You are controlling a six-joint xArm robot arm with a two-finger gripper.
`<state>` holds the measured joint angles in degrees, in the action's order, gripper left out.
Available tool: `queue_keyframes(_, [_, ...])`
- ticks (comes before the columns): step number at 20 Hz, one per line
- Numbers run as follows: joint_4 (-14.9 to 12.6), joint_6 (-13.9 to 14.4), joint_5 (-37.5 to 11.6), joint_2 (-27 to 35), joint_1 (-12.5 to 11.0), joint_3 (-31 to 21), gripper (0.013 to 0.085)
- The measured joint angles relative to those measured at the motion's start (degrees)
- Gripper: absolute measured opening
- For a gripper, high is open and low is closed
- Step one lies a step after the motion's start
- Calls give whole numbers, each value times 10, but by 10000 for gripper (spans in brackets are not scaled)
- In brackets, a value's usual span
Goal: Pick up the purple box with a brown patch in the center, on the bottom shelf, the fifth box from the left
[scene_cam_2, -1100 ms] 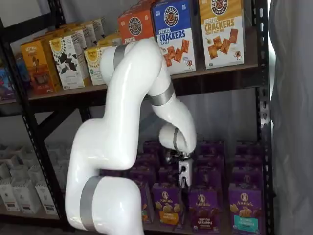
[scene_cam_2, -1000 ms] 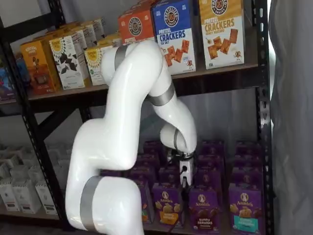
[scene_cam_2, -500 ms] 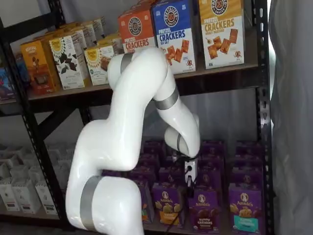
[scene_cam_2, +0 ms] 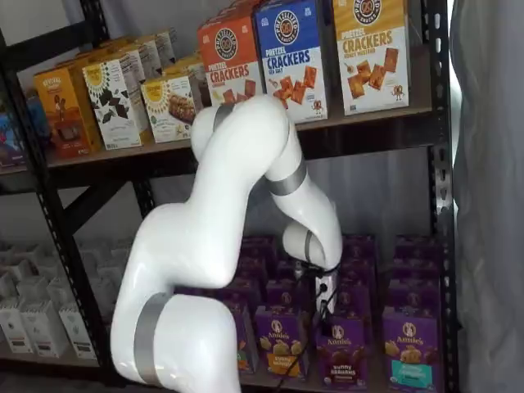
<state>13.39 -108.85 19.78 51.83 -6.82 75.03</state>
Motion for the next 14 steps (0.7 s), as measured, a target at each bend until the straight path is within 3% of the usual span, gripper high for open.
queue_keyframes(6, [-52,45,4,35,-2,37,850])
queue_keyframes(9, [-98,87,6,51,-2,52,850])
queue_keyframes(14, [-110,98,-1,64,-2,60,850])
